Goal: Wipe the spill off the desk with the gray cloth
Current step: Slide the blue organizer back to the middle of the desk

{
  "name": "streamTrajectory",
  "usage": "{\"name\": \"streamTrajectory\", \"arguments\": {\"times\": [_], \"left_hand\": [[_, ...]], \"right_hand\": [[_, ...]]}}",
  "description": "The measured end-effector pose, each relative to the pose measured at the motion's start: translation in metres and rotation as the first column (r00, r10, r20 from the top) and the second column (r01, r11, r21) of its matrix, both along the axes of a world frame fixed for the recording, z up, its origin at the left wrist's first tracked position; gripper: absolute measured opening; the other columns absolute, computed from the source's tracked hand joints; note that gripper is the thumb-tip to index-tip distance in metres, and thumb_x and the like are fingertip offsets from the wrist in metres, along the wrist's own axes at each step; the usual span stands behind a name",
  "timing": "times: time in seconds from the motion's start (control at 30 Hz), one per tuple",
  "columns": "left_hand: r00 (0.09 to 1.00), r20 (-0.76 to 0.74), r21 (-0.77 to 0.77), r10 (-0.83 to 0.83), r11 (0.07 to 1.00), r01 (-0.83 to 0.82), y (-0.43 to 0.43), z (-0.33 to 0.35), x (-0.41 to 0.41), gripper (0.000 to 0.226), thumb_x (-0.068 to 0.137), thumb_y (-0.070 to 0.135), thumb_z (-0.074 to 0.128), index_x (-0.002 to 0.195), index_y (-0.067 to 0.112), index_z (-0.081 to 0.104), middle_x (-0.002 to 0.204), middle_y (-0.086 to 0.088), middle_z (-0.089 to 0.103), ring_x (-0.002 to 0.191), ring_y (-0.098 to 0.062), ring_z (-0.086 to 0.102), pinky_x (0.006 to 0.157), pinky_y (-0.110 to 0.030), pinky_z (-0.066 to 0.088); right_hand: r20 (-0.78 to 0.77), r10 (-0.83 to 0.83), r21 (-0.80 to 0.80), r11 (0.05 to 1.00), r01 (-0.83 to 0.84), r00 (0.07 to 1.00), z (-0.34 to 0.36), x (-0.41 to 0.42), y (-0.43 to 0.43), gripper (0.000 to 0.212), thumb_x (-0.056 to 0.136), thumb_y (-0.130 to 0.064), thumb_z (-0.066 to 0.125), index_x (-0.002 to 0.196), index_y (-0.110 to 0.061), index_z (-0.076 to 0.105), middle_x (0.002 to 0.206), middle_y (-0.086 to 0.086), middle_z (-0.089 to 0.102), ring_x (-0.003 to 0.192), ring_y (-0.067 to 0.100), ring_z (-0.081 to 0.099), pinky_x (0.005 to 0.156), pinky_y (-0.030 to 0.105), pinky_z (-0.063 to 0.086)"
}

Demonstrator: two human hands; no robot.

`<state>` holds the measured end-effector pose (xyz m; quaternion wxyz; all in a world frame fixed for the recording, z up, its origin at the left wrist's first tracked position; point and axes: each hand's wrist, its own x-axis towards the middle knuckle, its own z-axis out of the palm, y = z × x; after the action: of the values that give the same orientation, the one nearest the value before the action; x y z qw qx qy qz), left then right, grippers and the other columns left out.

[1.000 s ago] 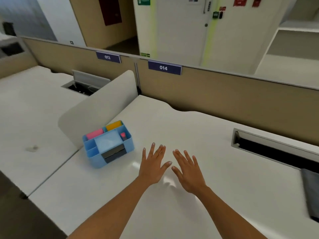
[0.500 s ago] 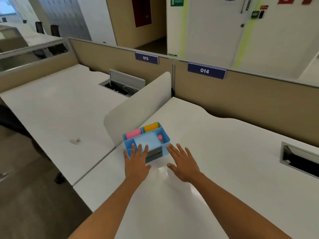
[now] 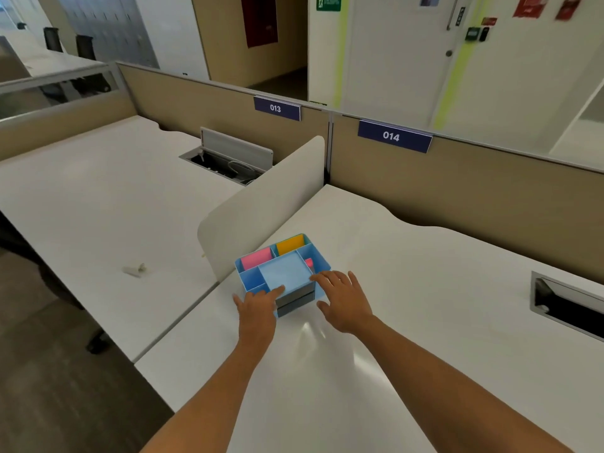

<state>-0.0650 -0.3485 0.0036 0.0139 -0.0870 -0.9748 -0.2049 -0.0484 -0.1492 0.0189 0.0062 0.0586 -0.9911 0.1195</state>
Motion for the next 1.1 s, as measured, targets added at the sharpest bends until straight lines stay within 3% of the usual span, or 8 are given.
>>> {"name": "streamTrajectory", "arguments": {"times": [0.1,0.17,0.3,0.5,0.73,0.87,1.0,1.1], "left_hand": [[0.999,-0.039,0.238,0.005,0.971,0.005,0.005,0.000,0.008,0.043,0.089,0.006,0.063,0.129,0.020,0.059,0.116,-0.014,0.060,0.105,-0.024,0.059,0.092,-0.034,0.052],[0.998,-0.061,0.273,0.015,0.962,0.003,0.006,-0.001,0.013,0.040,0.088,0.006,0.064,0.127,0.018,0.062,0.114,-0.014,0.060,0.100,-0.022,0.061,0.084,-0.030,0.055],[0.996,-0.087,0.303,-0.013,0.952,0.039,0.014,0.000,0.015,0.039,0.085,0.003,0.067,0.122,0.015,0.066,0.112,-0.015,0.062,0.102,-0.025,0.062,0.085,-0.031,0.055],[0.973,-0.155,0.271,-0.170,0.940,0.207,0.051,0.004,0.015,0.039,0.078,-0.004,0.073,0.114,0.012,0.070,0.100,-0.017,0.067,0.101,-0.031,0.063,0.078,-0.037,0.058],[0.904,-0.176,0.262,-0.390,0.866,0.425,0.144,0.013,0.014,0.042,0.079,-0.004,0.072,0.116,0.016,0.070,0.093,-0.013,0.066,0.096,-0.029,0.061,0.071,-0.035,0.059],[0.817,-0.195,0.208,-0.543,0.791,0.576,0.206,0.017,0.022,0.043,0.079,0.000,0.073,0.117,0.017,0.068,0.096,-0.013,0.067,0.100,-0.028,0.059,0.070,-0.034,0.059],[0.728,-0.206,0.176,-0.654,0.707,0.685,0.261,0.017,0.034,0.038,0.081,-0.005,0.067,0.112,0.017,0.072,0.085,-0.013,0.065,0.094,-0.032,0.059,0.060,-0.038,0.057],[0.675,-0.209,0.151,-0.708,0.658,0.737,0.297,0.013,0.043,0.036,0.087,0.002,0.065,0.118,0.018,0.068,0.098,-0.013,0.067,0.103,-0.029,0.057,0.071,-0.036,0.057]], "right_hand": [[-0.025,-0.045,-0.076,0.996,0.043,0.999,0.009,-0.011,-0.002,0.050,0.094,-0.024,0.056,0.140,-0.034,0.038,0.142,-0.001,0.050,0.130,0.023,0.045,0.112,0.043,0.029],[-0.044,-0.066,0.008,0.998,0.066,0.997,0.015,-0.017,0.001,0.046,0.093,-0.022,0.060,0.136,-0.032,0.045,0.127,0.000,0.062,0.110,0.023,0.059,0.092,0.037,0.045],[-0.097,-0.082,0.122,0.988,0.093,0.992,0.013,-0.014,0.014,0.034,0.089,-0.020,0.065,0.121,-0.026,0.053,0.111,0.001,0.066,0.089,0.022,0.061,0.067,0.029,0.037],[-0.180,-0.125,0.094,0.985,0.144,0.976,0.010,0.018,0.056,0.032,0.086,-0.021,0.068,0.115,-0.015,0.056,0.104,0.006,0.069,0.086,0.026,0.061,0.066,0.031,0.043],[-0.229,-0.310,0.111,0.933,0.341,0.923,0.028,0.073,0.139,0.033,0.072,-0.015,0.082,0.100,-0.012,0.064,0.082,0.006,0.072,0.064,0.023,0.065,0.049,0.027,0.047],[-0.225,-0.431,0.102,0.882,0.461,0.874,0.033,0.112,0.190,0.025,0.078,-0.020,0.077,0.098,-0.013,0.063,0.090,0.004,0.073,0.071,0.021,0.067,0.055,0.022,0.039],[-0.170,-0.542,0.145,0.812,0.565,0.823,0.032,0.151,0.231,0.024,0.088,-0.027,0.065,0.110,-0.018,0.058,0.102,0.000,0.071,0.083,0.019,0.066,0.062,0.024,0.044],[-0.155,-0.596,0.142,0.776,0.615,0.788,0.030,0.177,0.252,0.027,0.089,-0.029,0.065,0.111,-0.016,0.058,0.104,0.003,0.070,0.082,0.019,0.067,0.063,0.024,0.047]]}}
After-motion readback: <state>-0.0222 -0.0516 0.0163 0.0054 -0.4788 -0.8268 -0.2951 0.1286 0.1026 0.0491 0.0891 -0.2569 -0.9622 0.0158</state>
